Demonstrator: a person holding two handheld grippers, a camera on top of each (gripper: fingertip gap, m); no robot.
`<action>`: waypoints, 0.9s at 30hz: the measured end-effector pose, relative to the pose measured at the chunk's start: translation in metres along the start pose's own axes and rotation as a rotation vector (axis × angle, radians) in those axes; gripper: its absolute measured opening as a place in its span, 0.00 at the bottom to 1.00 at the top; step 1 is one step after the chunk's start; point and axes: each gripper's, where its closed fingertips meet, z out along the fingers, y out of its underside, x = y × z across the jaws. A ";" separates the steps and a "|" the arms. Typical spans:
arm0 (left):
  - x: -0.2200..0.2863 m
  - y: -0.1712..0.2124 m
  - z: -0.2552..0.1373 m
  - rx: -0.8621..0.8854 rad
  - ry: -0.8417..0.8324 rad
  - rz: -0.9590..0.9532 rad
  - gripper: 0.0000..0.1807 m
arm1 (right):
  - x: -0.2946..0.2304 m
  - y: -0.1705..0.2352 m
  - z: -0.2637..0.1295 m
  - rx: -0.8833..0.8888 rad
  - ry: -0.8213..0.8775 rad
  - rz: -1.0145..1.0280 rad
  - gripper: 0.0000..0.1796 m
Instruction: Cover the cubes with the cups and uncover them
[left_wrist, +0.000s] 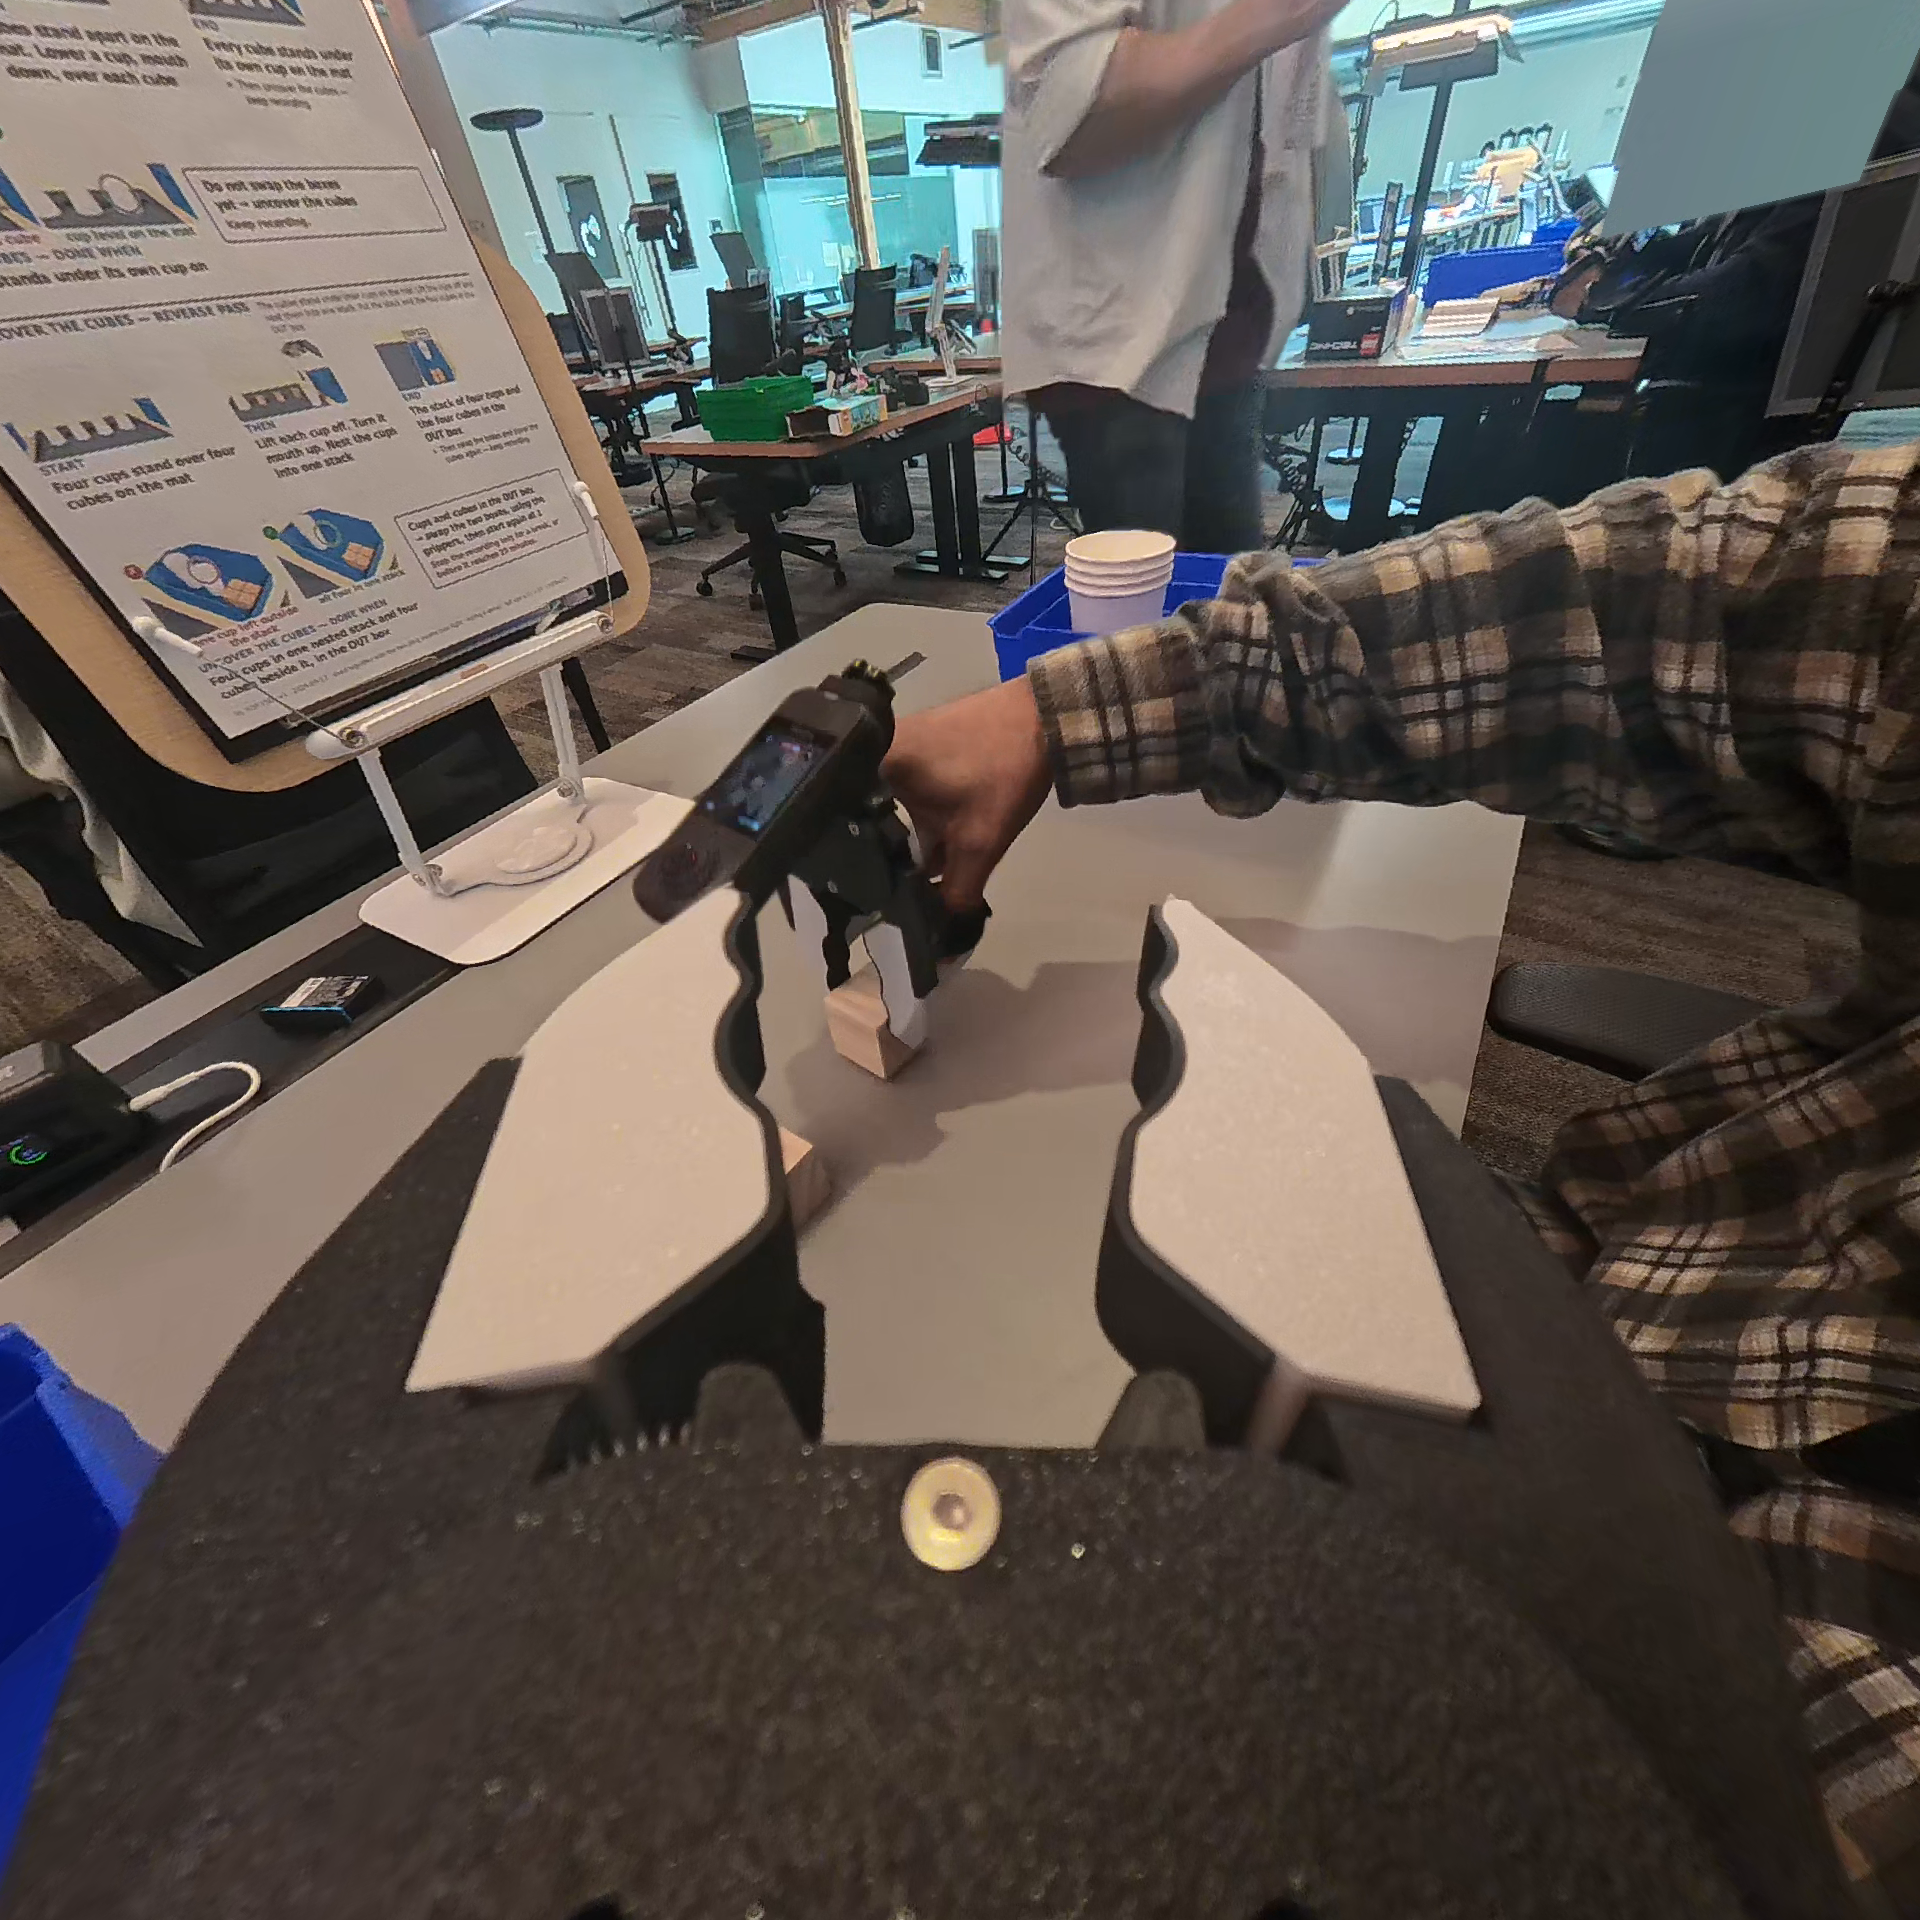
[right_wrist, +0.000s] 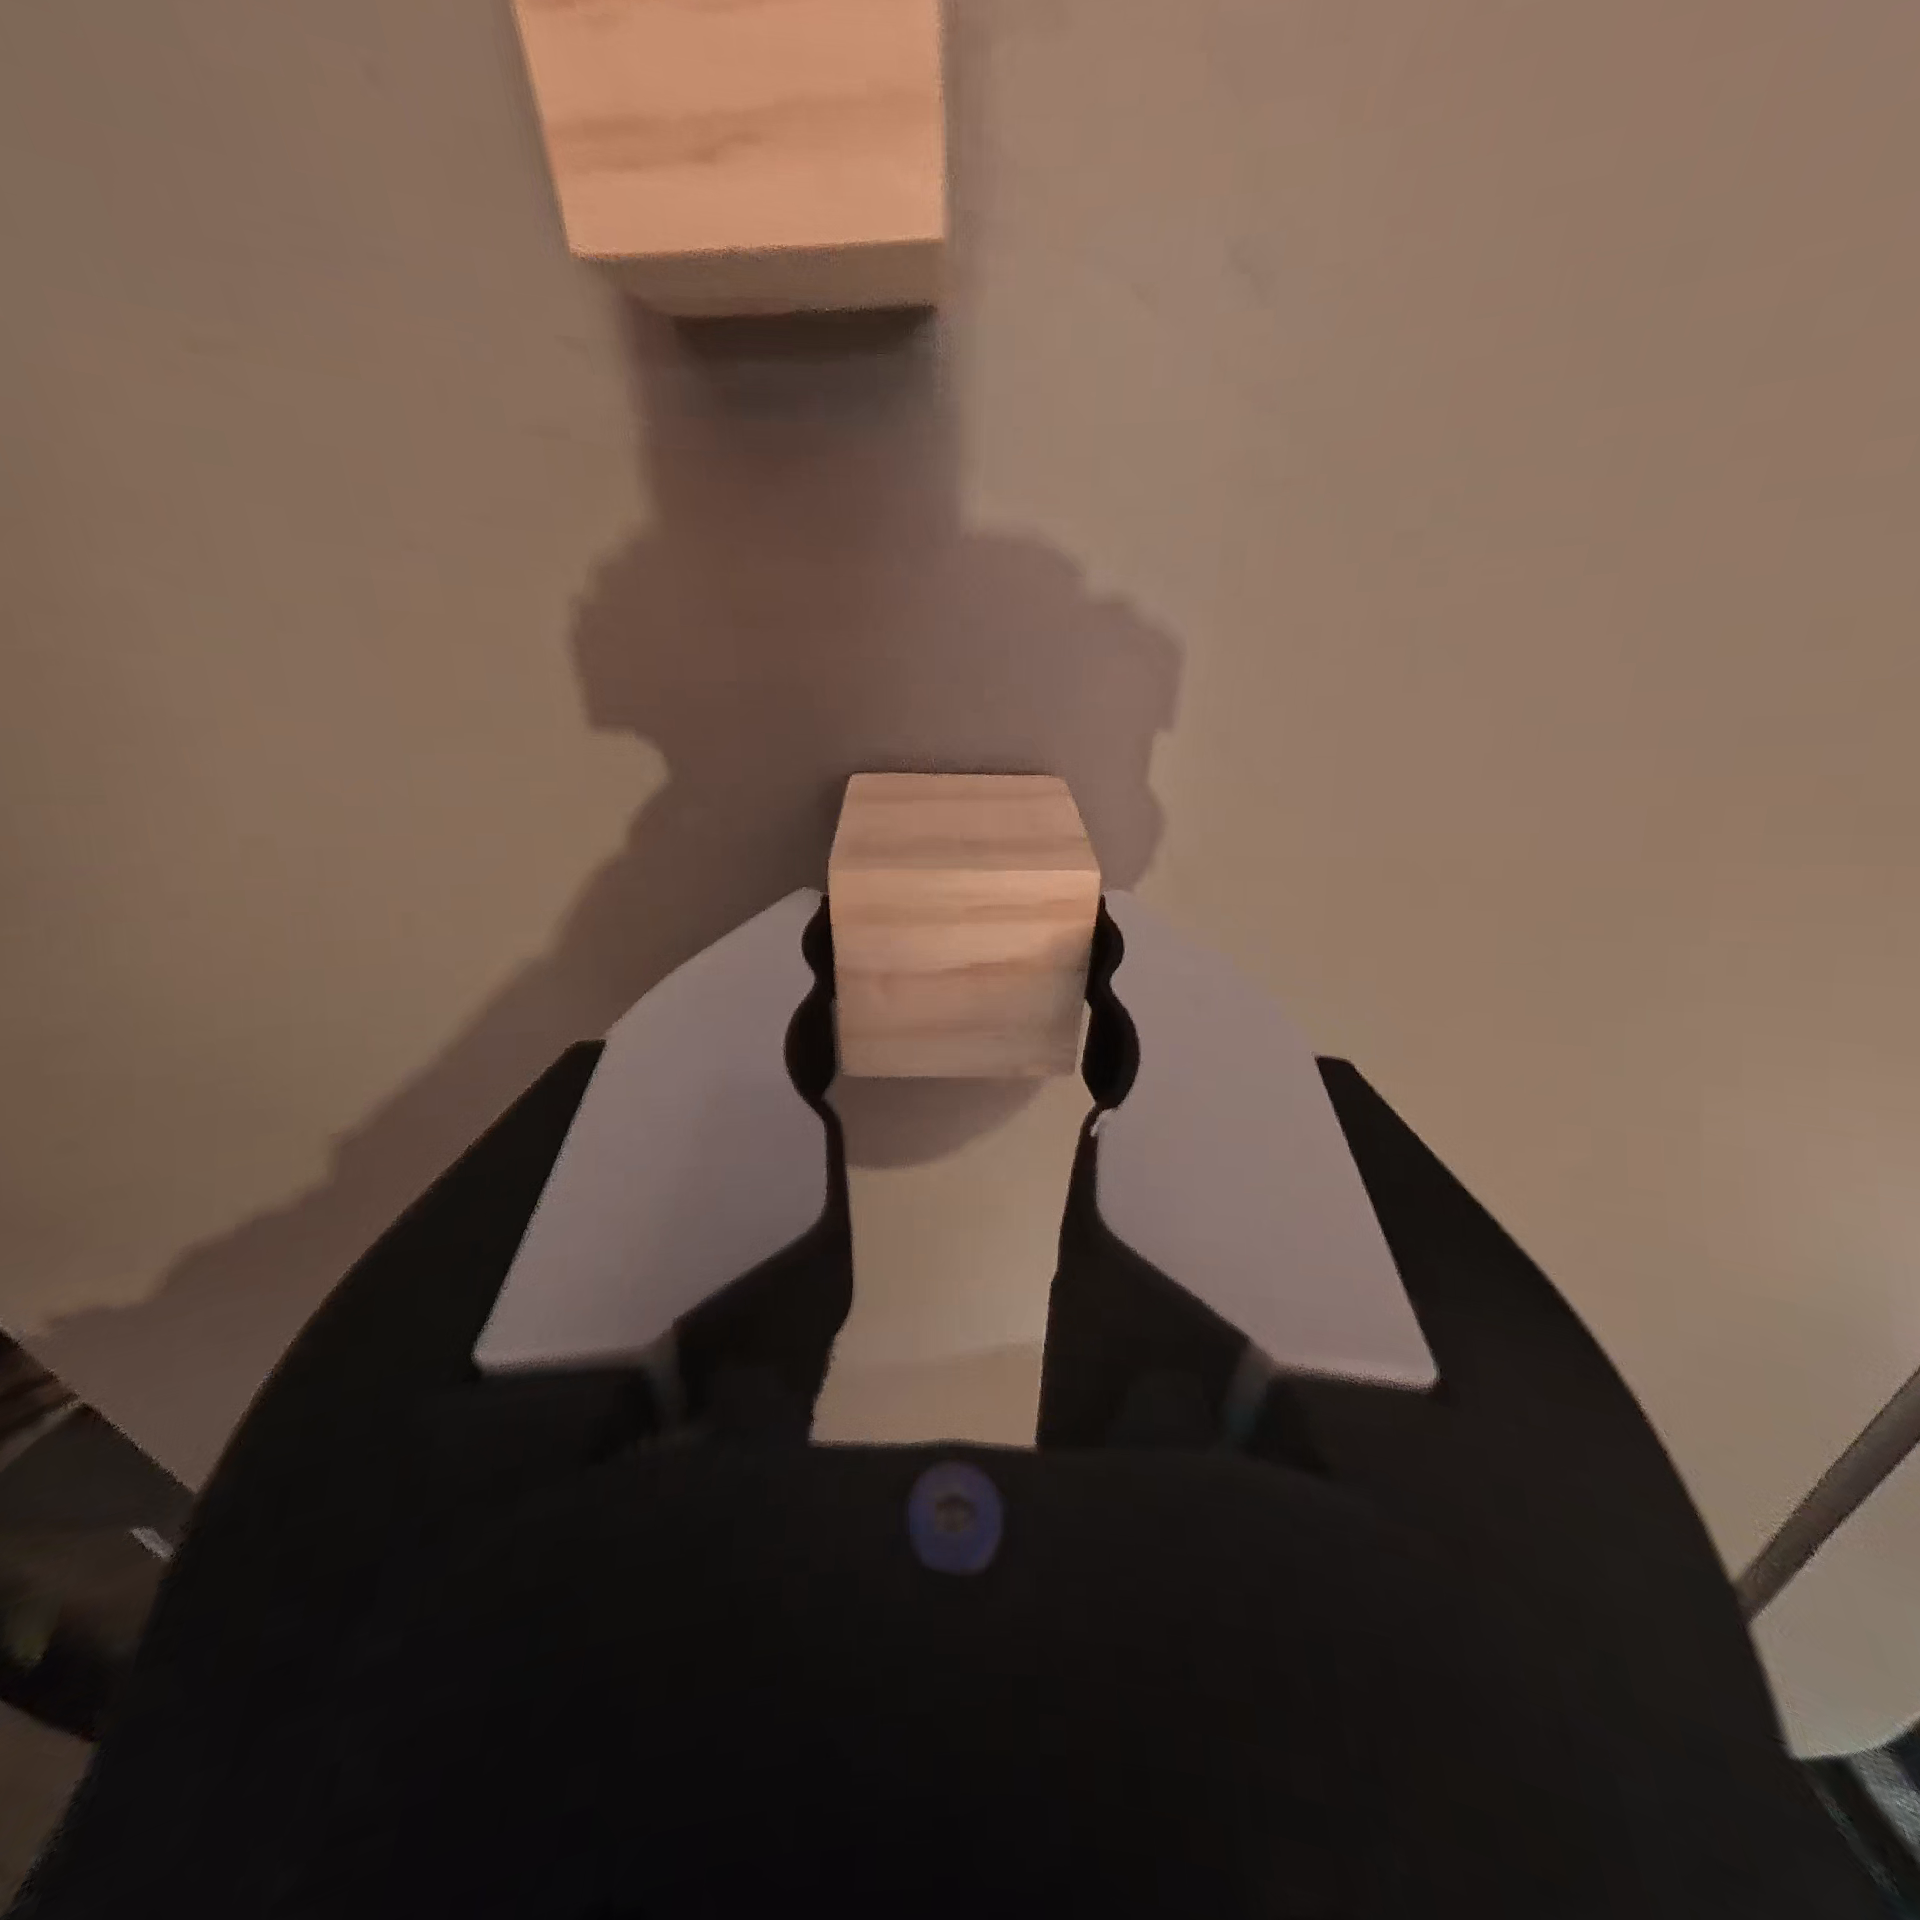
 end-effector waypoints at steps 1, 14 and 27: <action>0.000 0.000 0.000 -0.001 0.002 0.000 0.38 | 0.002 0.002 -0.006 0.018 0.000 0.034 0.25; 0.014 0.009 0.018 -0.046 0.050 0.003 0.38 | 0.035 0.223 -0.160 0.105 0.179 0.744 0.25; 0.024 0.017 0.034 -0.085 0.081 0.006 0.38 | -0.008 0.453 -0.143 0.033 0.196 1.279 0.25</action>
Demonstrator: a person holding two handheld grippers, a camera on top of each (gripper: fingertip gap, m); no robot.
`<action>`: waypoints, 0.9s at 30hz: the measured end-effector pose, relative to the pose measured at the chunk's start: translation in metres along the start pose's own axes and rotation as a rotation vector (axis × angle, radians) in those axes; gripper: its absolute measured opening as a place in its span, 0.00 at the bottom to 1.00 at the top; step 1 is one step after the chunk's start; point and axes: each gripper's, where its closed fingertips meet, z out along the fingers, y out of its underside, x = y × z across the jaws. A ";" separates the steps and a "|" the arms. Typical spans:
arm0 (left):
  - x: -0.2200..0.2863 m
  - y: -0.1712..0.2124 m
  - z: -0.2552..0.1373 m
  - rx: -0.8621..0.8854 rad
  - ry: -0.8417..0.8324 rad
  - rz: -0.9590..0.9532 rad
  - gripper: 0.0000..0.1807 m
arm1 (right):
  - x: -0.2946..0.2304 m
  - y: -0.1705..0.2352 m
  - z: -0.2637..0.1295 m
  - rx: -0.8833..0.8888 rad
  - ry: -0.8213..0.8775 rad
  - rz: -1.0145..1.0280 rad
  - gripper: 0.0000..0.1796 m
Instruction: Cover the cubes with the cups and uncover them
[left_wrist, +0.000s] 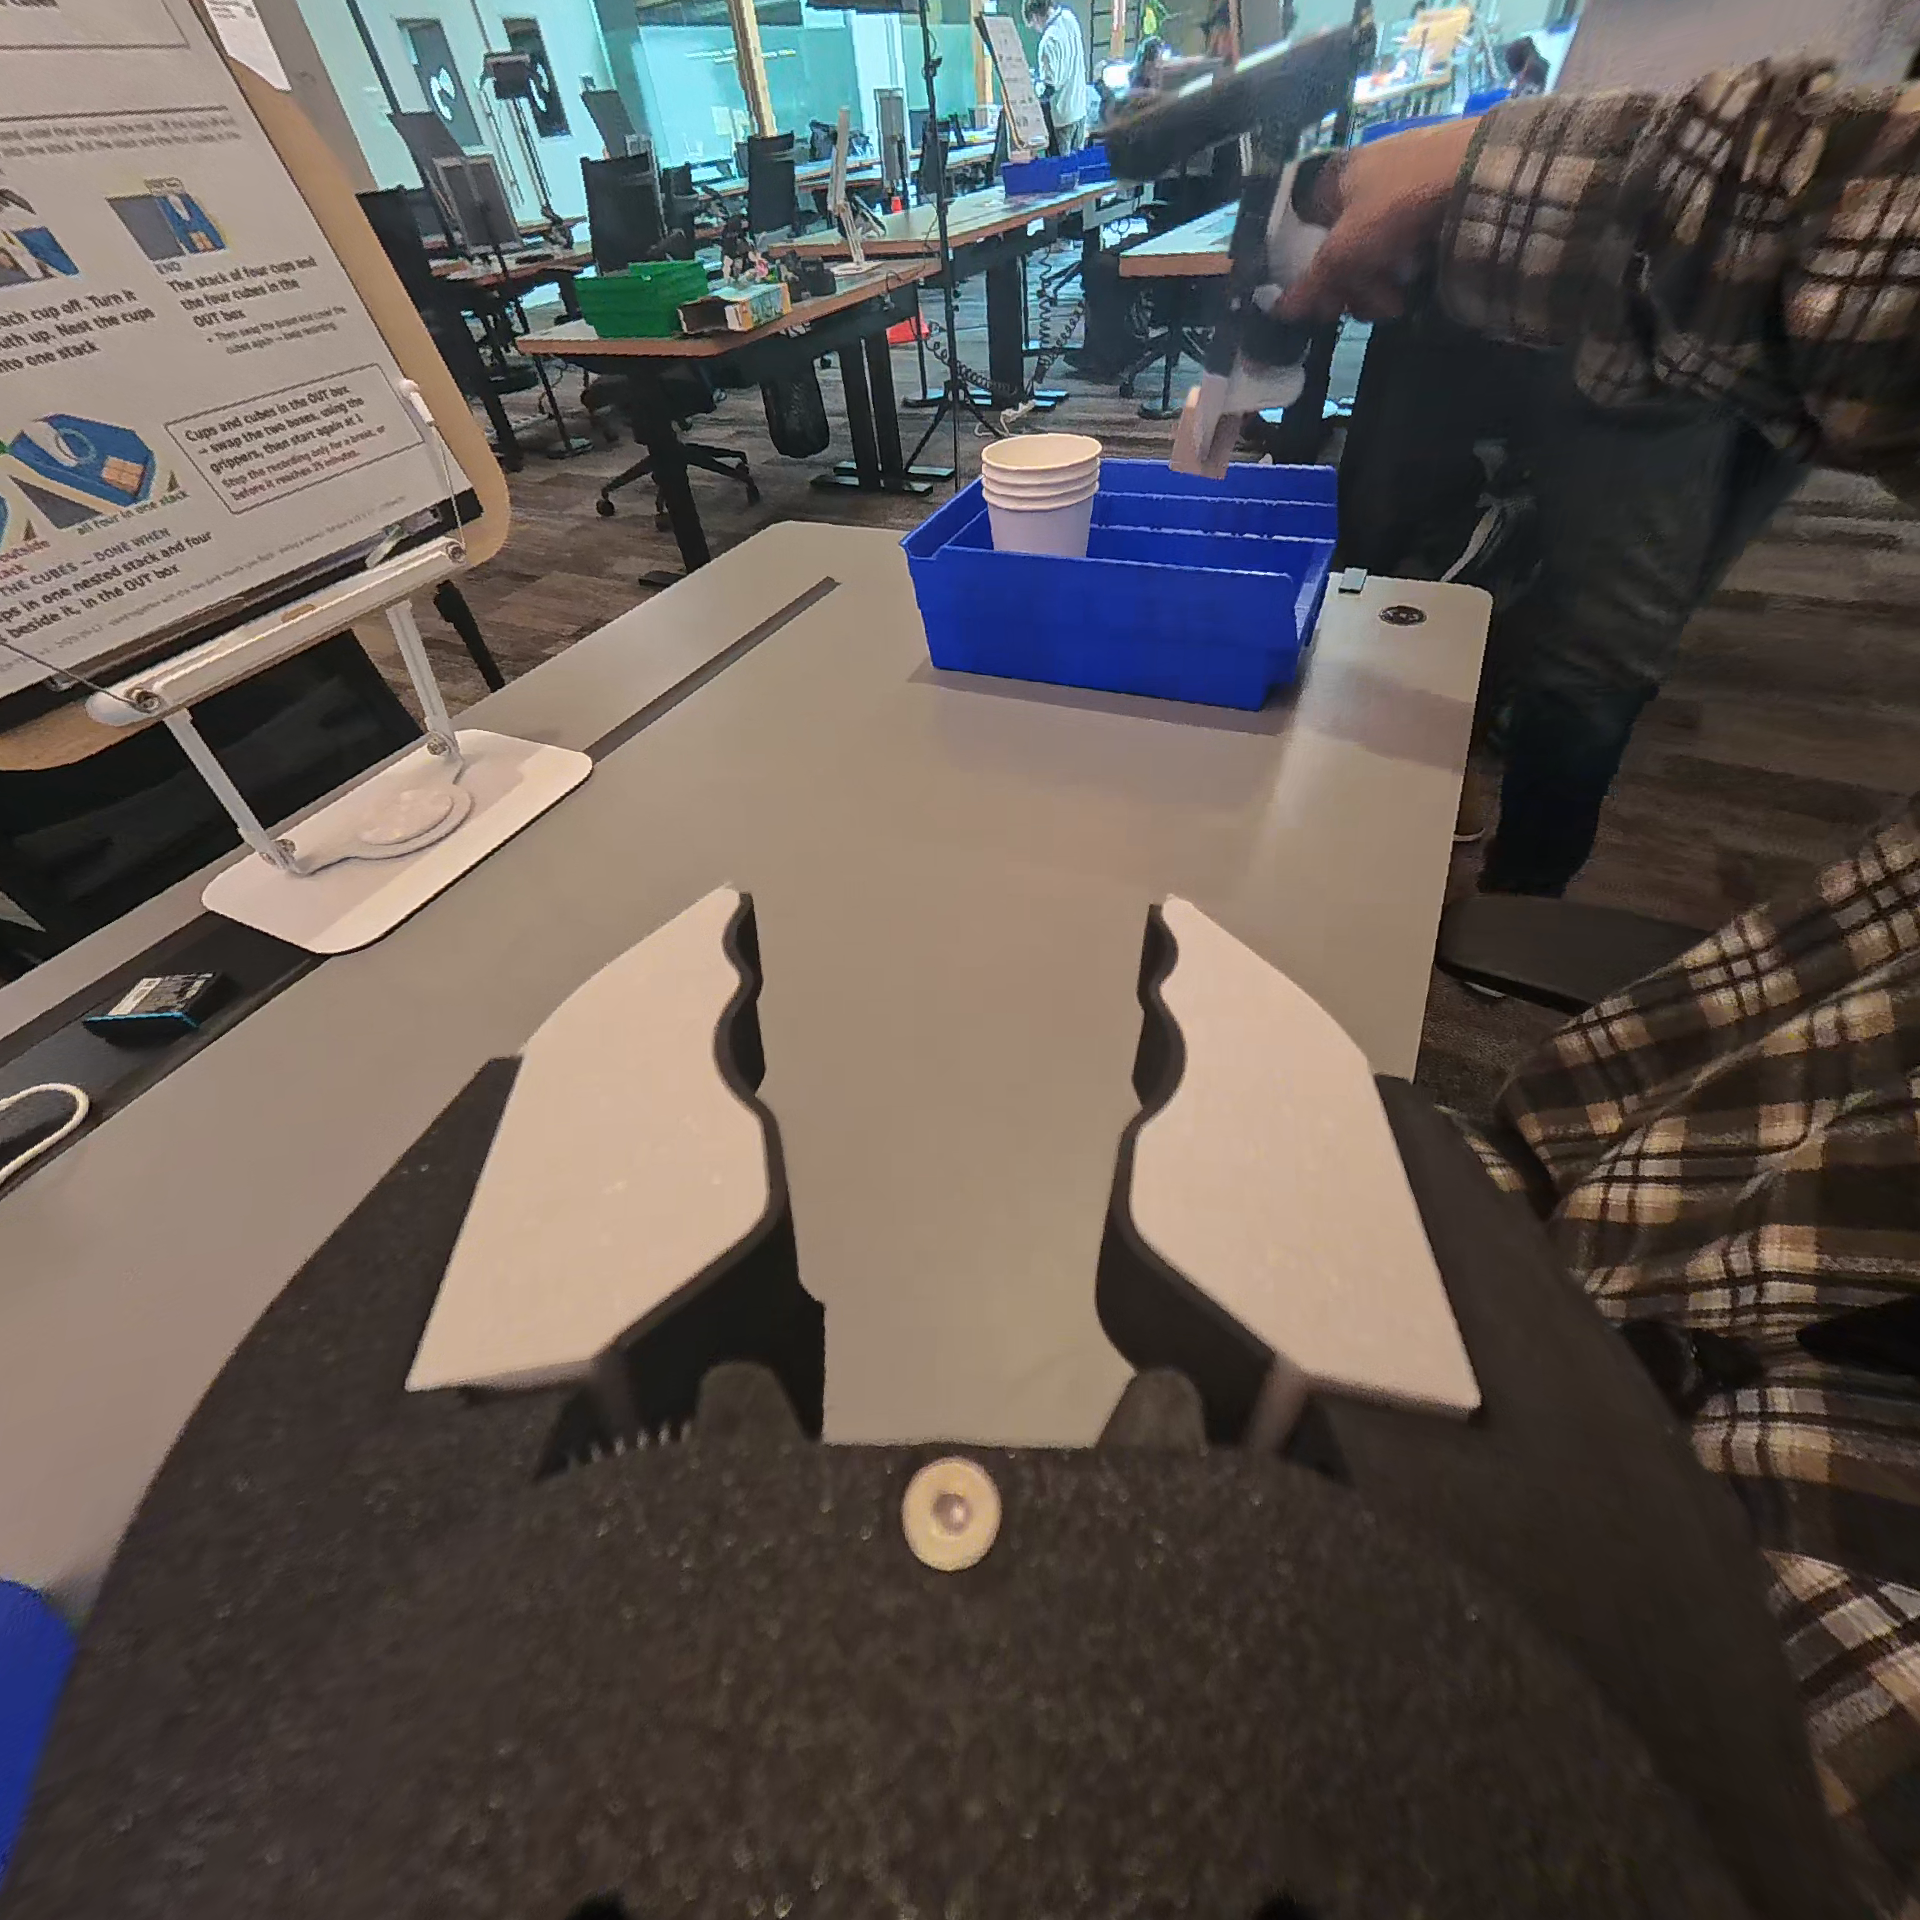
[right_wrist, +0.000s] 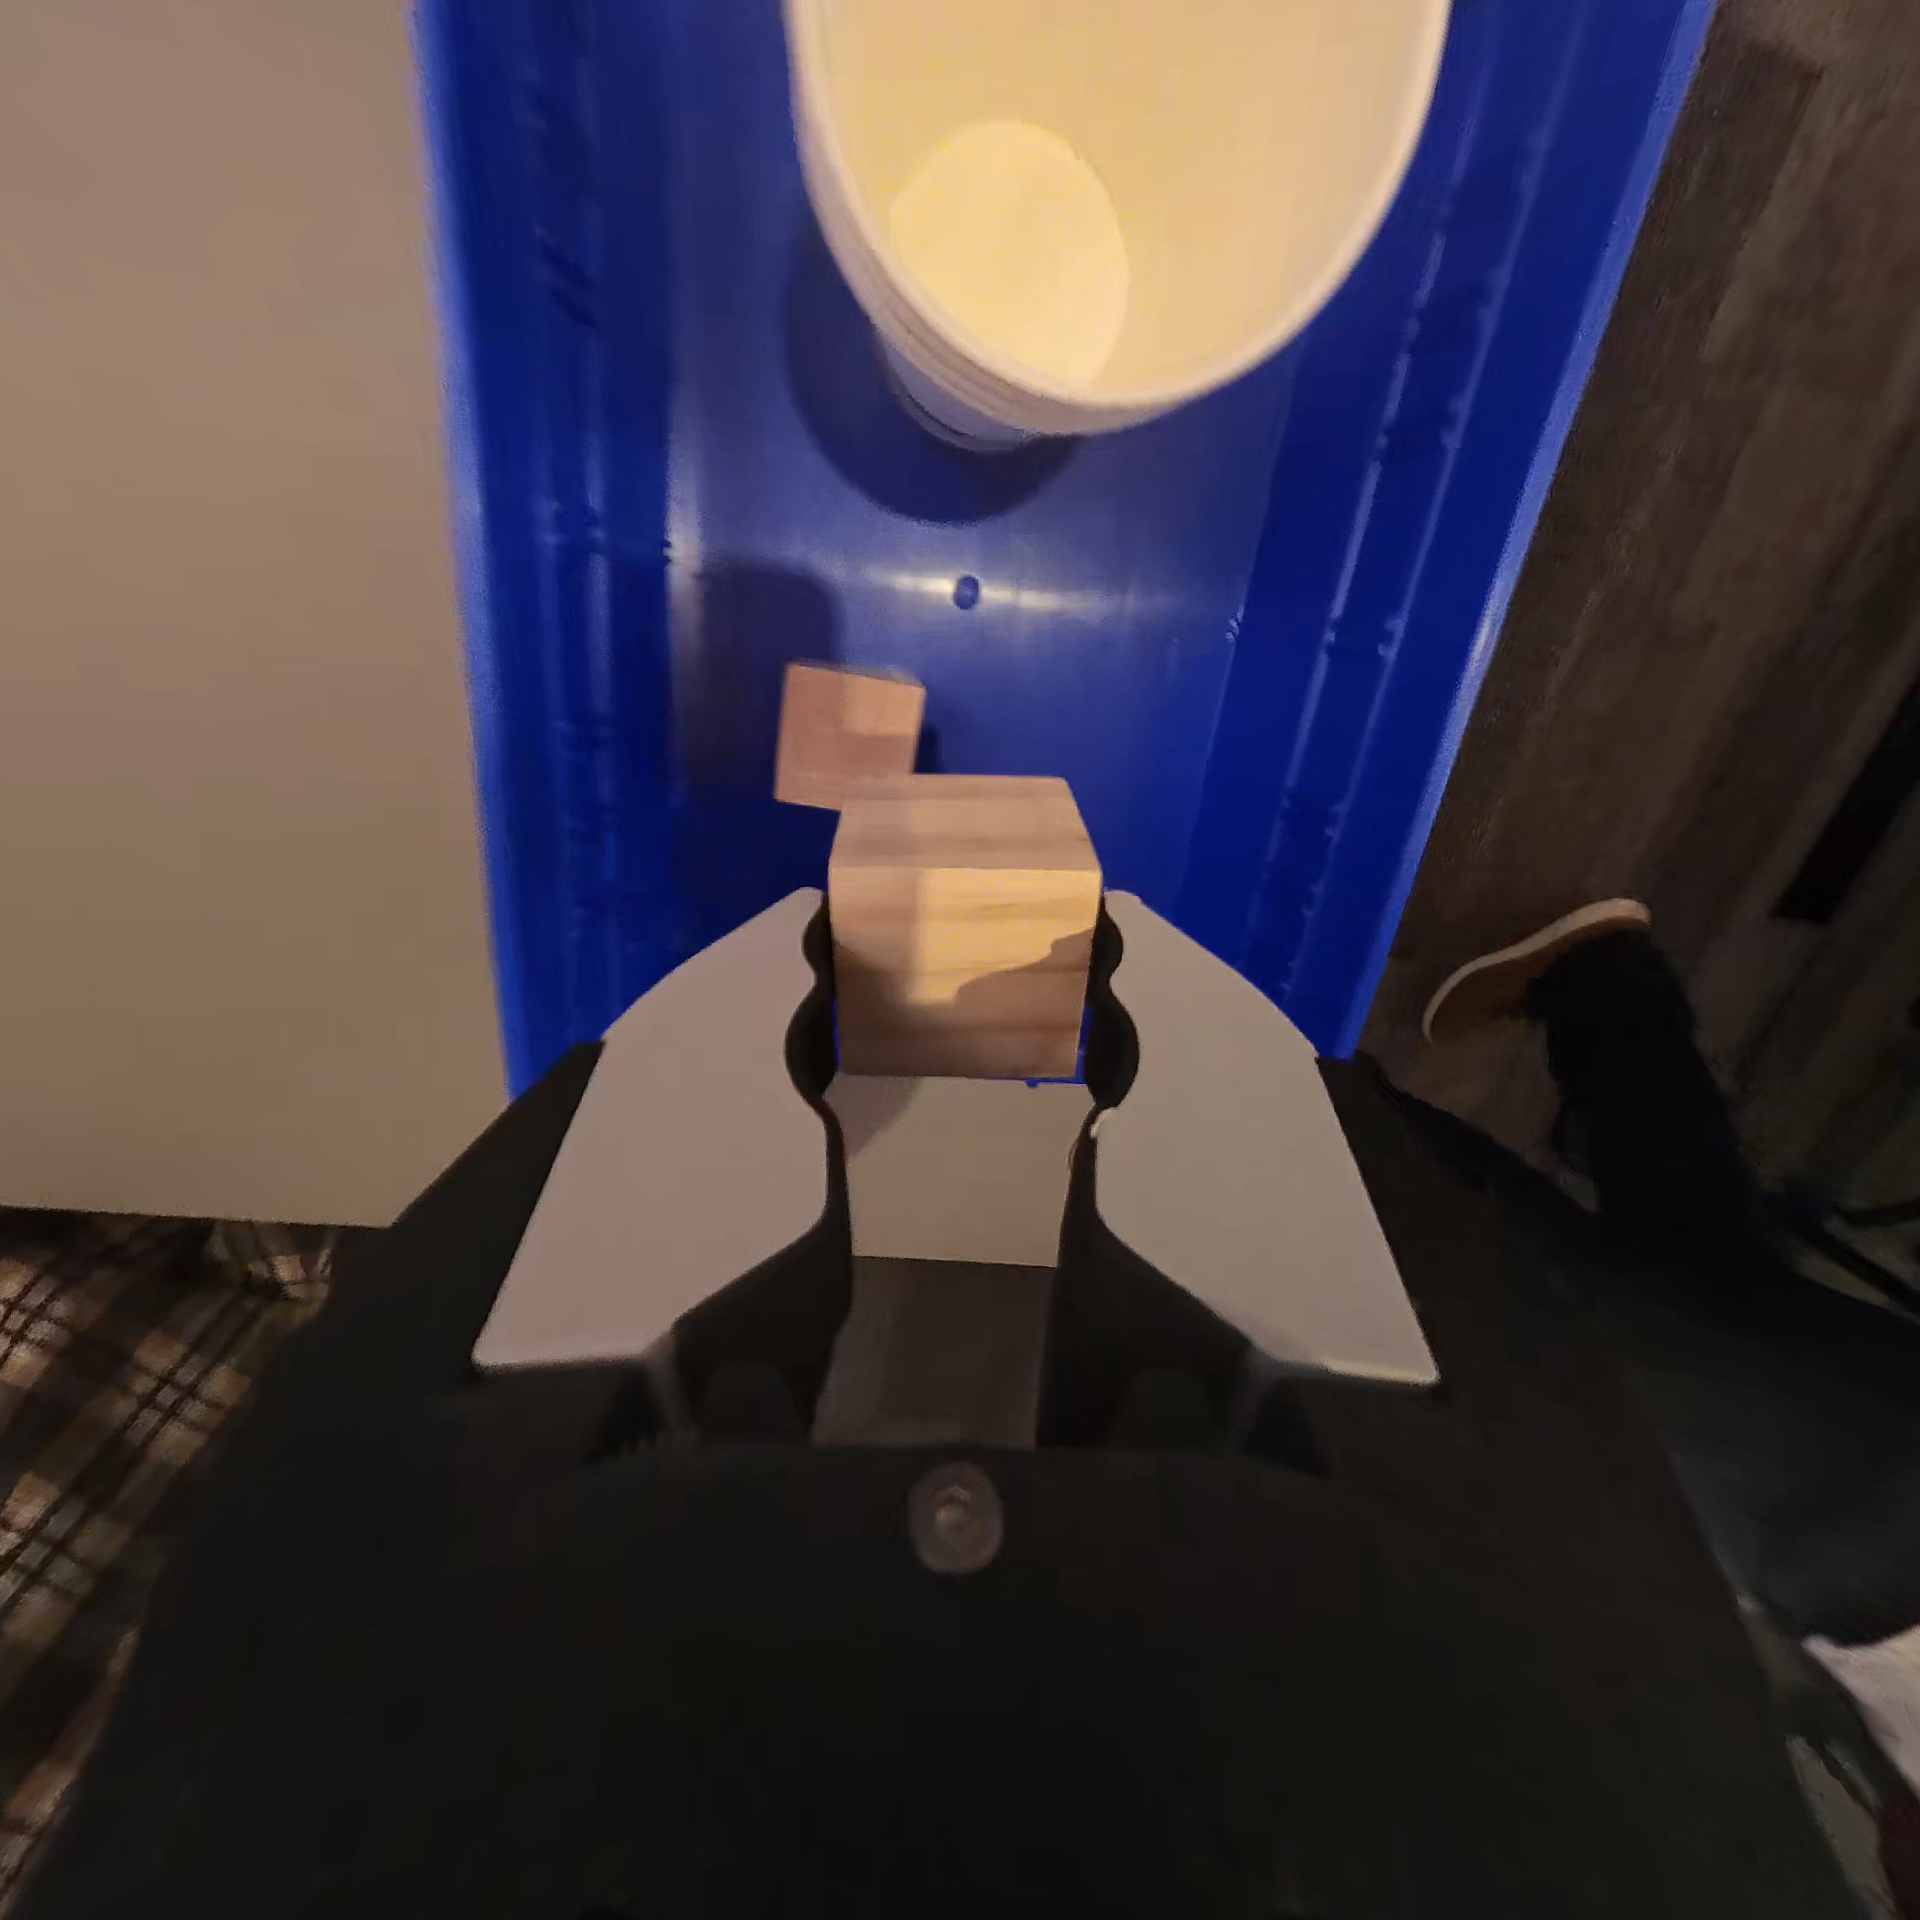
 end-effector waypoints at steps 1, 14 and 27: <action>0.000 0.001 0.001 -0.002 0.001 0.000 0.38 | 0.006 0.003 0.007 -0.009 0.002 0.013 0.25; -0.004 0.006 0.003 -0.016 -0.003 -0.012 0.38 | 0.033 0.015 0.094 -0.111 -0.018 0.137 0.25; -0.006 0.011 0.008 -0.033 0.000 -0.020 0.38 | 0.038 0.019 0.132 -0.130 -0.014 0.195 0.25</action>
